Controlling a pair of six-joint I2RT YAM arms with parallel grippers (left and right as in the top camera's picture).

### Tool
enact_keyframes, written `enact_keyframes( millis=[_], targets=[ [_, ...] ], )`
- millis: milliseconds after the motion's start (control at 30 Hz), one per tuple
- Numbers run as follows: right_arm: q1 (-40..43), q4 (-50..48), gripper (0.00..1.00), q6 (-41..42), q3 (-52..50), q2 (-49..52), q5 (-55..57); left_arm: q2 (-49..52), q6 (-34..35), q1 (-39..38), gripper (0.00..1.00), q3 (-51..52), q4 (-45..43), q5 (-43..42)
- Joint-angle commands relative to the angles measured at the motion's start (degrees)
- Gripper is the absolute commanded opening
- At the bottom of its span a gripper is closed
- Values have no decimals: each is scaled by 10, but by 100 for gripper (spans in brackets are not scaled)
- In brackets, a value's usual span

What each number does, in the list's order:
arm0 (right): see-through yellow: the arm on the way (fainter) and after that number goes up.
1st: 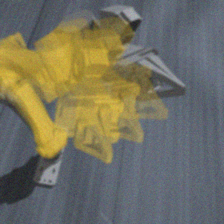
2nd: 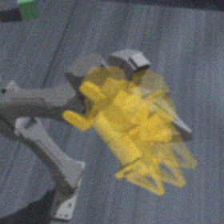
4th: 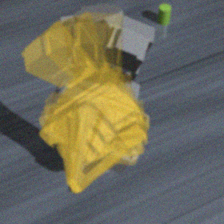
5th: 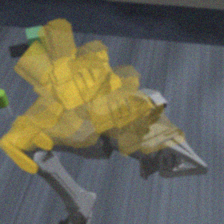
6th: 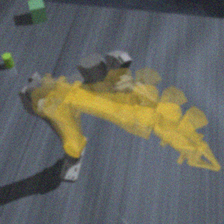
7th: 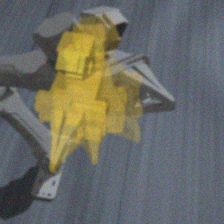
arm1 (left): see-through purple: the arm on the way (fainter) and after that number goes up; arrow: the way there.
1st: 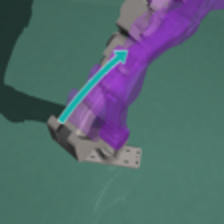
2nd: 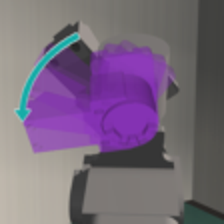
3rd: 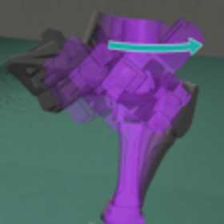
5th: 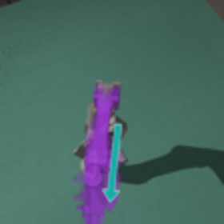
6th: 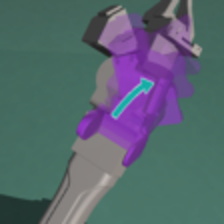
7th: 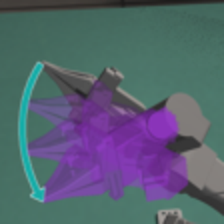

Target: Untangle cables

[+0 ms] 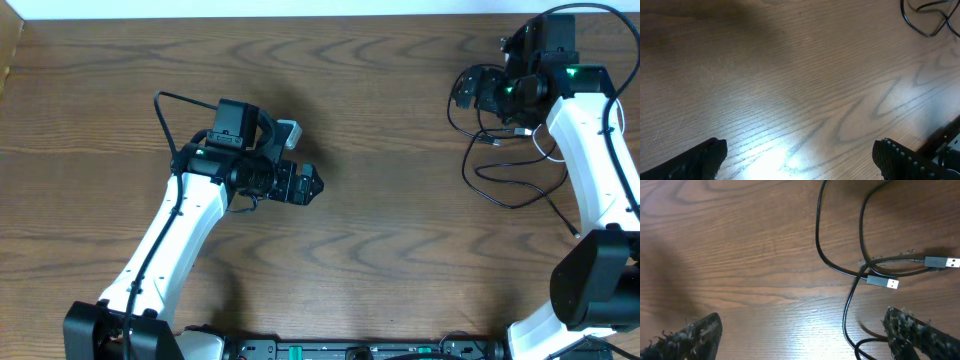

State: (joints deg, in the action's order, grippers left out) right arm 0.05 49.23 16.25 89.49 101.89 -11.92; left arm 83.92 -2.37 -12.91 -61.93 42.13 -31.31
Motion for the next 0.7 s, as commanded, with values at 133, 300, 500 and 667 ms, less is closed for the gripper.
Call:
enact_keyframes(
  millis=[133,300,500,667],
  targets=[
    [-6,-1,99,-7,-4,1,0,3,0,1,98,-1,0,6],
    [-6,-1,99,-7,-4,1,-1,3,0,1,98,-1,0,5],
    [-6,-1,99,-7,-4,1,0,3,0,1,98,-1,0,5],
    [-6,-1,99,-7,-4,1,-1,3,-8,1,98,-1,9,64]
  ],
)
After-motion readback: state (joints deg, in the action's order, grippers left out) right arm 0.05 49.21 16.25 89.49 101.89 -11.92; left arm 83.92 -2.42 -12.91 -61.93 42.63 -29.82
